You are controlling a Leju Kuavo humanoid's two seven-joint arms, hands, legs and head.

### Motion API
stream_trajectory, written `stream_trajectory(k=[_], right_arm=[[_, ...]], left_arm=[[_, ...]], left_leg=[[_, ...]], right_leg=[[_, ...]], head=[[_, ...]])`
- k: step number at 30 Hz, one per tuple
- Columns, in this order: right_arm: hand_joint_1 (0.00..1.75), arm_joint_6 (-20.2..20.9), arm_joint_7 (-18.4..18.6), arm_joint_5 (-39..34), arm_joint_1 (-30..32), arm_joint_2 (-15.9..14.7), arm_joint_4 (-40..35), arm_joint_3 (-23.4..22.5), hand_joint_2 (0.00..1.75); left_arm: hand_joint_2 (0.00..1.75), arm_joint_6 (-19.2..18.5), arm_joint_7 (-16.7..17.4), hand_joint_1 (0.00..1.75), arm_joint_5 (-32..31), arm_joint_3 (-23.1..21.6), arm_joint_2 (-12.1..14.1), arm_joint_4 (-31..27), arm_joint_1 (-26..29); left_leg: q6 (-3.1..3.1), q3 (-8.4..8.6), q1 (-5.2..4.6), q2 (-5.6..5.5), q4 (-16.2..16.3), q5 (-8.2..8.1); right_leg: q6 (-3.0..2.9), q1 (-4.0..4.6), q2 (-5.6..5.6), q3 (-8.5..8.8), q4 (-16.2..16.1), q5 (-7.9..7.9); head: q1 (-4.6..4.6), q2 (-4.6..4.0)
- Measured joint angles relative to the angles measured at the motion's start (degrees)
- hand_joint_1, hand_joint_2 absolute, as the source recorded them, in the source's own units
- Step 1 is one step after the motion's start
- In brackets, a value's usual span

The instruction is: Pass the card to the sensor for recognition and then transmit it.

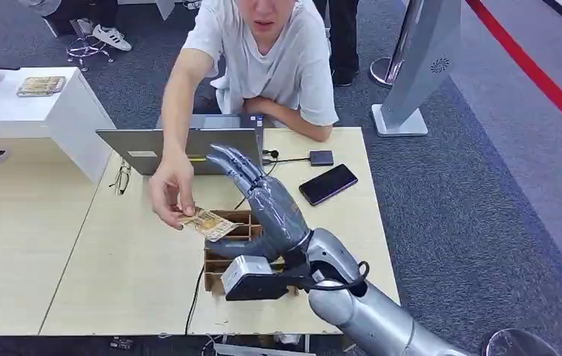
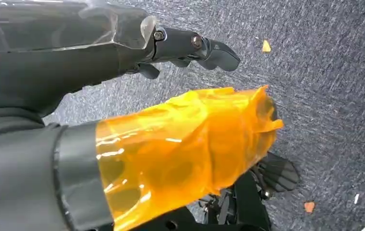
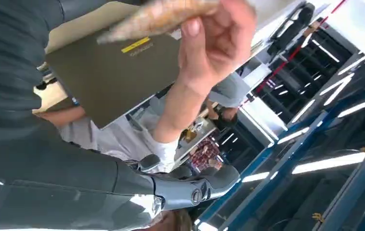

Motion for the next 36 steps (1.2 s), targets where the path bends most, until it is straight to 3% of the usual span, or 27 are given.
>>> stream_trajectory(k=[23, 24, 25, 26, 28, 30, 36], right_arm=[[0.03, -0.8, 0.7, 2.9, -0.1, 0.9, 3.1, -1.0, 1.75], [0.23, -0.8, 0.7, 3.0, 0.0, 0.9, 3.2, -1.0, 1.75], [0.30, -0.9, 0.7, 3.1, 0.0, 1.0, 3.2, -1.0, 1.75], [1.38, -0.9, 0.7, 3.1, 0.0, 1.1, 3.2, -1.0, 1.75], [1.45, -0.9, 0.7, 3.1, 0.1, 1.3, 3.2, -1.0, 1.75], [1.68, -0.9, 0.6, 3.1, 0.2, 1.3, 3.2, -1.0, 1.75], [1.75, -1.3, 0.5, 3.1, 0.4, 1.6, 3.2, -1.1, 1.75]], left_arm=[[0.00, 1.0, -0.1, 0.00, 1.8, -2.4, -0.2, 0.0, -0.1], [0.00, 1.0, -0.1, 0.00, 1.8, -2.5, -0.2, 0.0, -0.1], [0.00, 1.0, -0.1, 0.00, 1.8, -2.6, -0.2, 0.0, -0.1], [0.00, 1.0, -0.1, 0.00, 1.8, -2.7, -0.2, 0.0, -0.1], [0.00, 1.0, -0.1, 0.00, 1.8, -2.8, -0.2, 0.0, -0.1], [0.00, 1.0, -0.1, 0.00, 1.8, -2.8, -0.2, 0.0, -0.1], [0.00, 1.0, -0.1, 0.00, 1.8, -2.8, -0.2, 0.0, -0.2]], left_leg=[[0.00, 0.00, 0.00, 0.00, 0.0, 0.00], [0.00, 0.00, 0.00, 0.01, 0.0, 0.00], [0.00, 0.00, 0.00, 0.01, 0.0, 0.00], [0.00, 0.00, 0.00, 0.01, 0.0, 0.00], [0.00, 0.00, 0.00, 0.01, 0.0, 0.00], [0.00, 0.00, 0.00, 0.01, 0.0, 0.00], [0.00, 0.00, 0.00, 0.01, 0.0, 0.00]], right_leg=[[0.00, 0.00, 0.00, -0.01, 0.0, 0.00], [0.00, 0.00, 0.00, -0.01, 0.0, 0.00], [0.00, 0.00, 0.00, -0.01, 0.0, 0.00], [0.00, 0.00, 0.00, -0.01, 0.0, 0.00], [0.00, 0.00, 0.01, -0.01, 0.0, 0.00], [0.00, 0.00, 0.00, -0.01, 0.0, 0.00], [0.00, 0.00, 0.01, -0.01, 0.0, 0.00]], head=[[-0.02, 0.00], [-0.02, 0.00], [0.00, 0.00], [-0.02, 0.00], [-0.02, 0.00], [-0.02, 0.00], [-0.02, 0.00]])
